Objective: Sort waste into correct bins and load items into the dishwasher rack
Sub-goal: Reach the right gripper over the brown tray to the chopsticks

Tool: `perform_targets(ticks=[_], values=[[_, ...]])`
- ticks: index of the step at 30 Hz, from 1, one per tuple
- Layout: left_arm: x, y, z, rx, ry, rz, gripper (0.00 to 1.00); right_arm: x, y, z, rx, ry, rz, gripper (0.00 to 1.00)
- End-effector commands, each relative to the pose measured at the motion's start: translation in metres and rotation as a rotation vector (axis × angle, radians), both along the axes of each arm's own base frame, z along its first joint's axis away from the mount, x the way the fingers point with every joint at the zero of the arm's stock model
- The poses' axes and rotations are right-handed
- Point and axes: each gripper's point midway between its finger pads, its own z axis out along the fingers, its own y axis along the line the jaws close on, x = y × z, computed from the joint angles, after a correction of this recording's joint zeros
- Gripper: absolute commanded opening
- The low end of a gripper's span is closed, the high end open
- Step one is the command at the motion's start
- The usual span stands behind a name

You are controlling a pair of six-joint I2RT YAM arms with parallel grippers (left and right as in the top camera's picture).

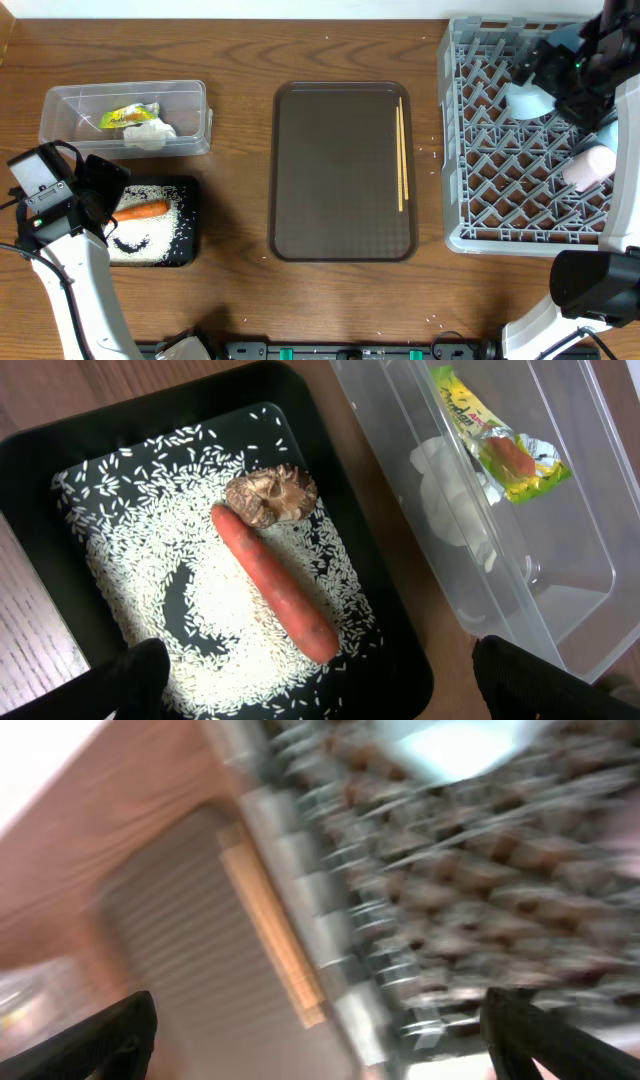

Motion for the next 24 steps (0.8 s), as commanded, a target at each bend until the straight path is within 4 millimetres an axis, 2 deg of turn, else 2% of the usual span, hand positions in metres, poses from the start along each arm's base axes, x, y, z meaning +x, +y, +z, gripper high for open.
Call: perform_targets(ticks=[1,4,8,10,13,18,20,24], values=[[-0.002,0.004,0.006,0.031,0.0,-0.002,0.98,0.003,0.081,0.037,0.336,-0.142,0.292,0.99],[-0.002,0.004,0.006,0.031,0.0,-0.002,0.98,0.003,0.112,0.036,0.292,-0.165,0.39,0.99],[-0.002,0.004,0.006,0.031,0.0,-0.002,0.98,0.0,0.138,0.005,-0.058,-0.088,0.349,0.99],[-0.002,0.004,0.006,0.031,0.0,-0.002,0.98,-0.001,0.156,-0.002,-0.203,-0.093,0.357,0.99],[-0.002,0.004,0.006,0.031,0.0,-0.002,0.98,-0.001,0.19,-0.012,-0.358,-0.132,0.379,0.99],[-0.002,0.004,0.006,0.031,0.0,-0.002,0.98,0.009,0.226,-0.037,-0.499,-0.165,0.371,0.99],[-0.002,0.004,0.006,0.031,0.0,-0.002,0.98,0.015,0.232,-0.055,-0.505,-0.141,0.38,0.99],[-0.002,0.004,0.006,0.031,0.0,-0.002,0.98,0.025,0.229,-0.101,-0.486,-0.032,0.388,0.99]])
